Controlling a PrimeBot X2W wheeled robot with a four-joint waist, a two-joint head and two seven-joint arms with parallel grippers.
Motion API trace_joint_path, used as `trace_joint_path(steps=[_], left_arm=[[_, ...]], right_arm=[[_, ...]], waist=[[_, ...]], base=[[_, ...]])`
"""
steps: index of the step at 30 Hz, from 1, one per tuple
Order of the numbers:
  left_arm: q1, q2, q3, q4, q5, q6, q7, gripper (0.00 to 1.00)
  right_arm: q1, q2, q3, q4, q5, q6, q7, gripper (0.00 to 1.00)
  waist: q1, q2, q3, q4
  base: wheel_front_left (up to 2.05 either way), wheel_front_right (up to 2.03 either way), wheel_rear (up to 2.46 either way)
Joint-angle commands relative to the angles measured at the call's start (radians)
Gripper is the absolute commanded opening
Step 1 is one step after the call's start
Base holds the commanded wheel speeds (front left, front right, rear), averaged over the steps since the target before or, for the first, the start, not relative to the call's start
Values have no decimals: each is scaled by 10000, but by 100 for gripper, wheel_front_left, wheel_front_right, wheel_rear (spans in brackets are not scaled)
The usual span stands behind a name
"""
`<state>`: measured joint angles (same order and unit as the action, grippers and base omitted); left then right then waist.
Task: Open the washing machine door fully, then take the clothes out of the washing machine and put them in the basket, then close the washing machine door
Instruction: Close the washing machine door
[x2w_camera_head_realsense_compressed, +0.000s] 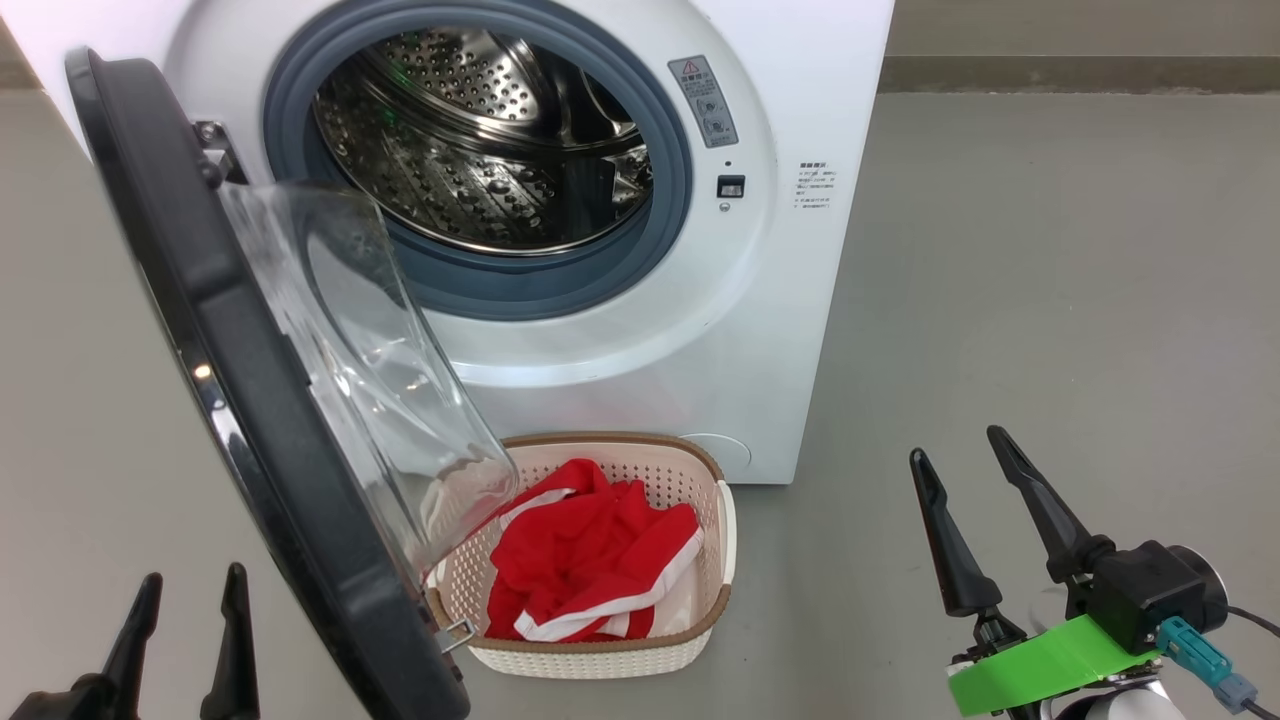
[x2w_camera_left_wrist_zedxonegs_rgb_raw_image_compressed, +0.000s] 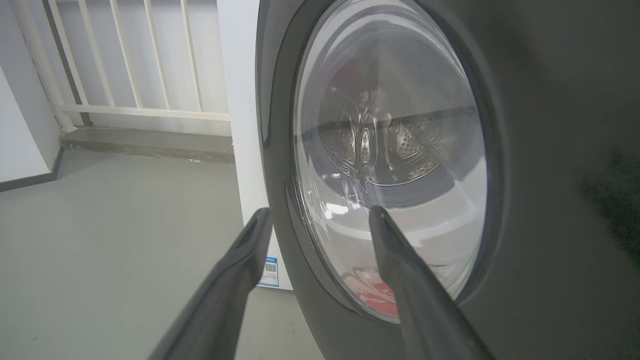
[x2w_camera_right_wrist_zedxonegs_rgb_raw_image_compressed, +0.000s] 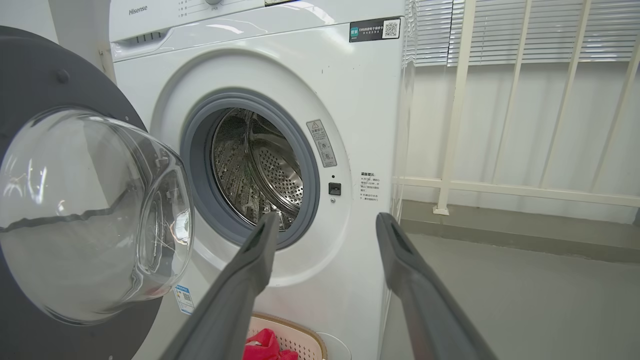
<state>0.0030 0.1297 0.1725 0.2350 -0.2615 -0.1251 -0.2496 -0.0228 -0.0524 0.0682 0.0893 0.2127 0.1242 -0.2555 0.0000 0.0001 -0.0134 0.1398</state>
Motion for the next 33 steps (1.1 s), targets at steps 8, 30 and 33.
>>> trace_joint_path(steps=[8, 30, 33], left_arm=[[-147, 159, 274, 0, 163, -55, -122, 0], [-2178, -693, 2057, -1689, -9181, 931, 4567, 0], [-2392, -726, 2377, -2201, -10592, 1810, 5536, 0]], right_arm=[[-272, -59, 196, -229, 16, 65, -63, 100], [-243, -38, 192, -258, 88, 65, -63, 100], [-214, -31, 203, -273, 96, 65, -63, 100]], waist=[[0, -1, 53, -19], [0, -1, 121, -35], [0, -1, 134, -85]], base=[[0, 0, 0], [0, 0, 0], [0, 0, 0]])
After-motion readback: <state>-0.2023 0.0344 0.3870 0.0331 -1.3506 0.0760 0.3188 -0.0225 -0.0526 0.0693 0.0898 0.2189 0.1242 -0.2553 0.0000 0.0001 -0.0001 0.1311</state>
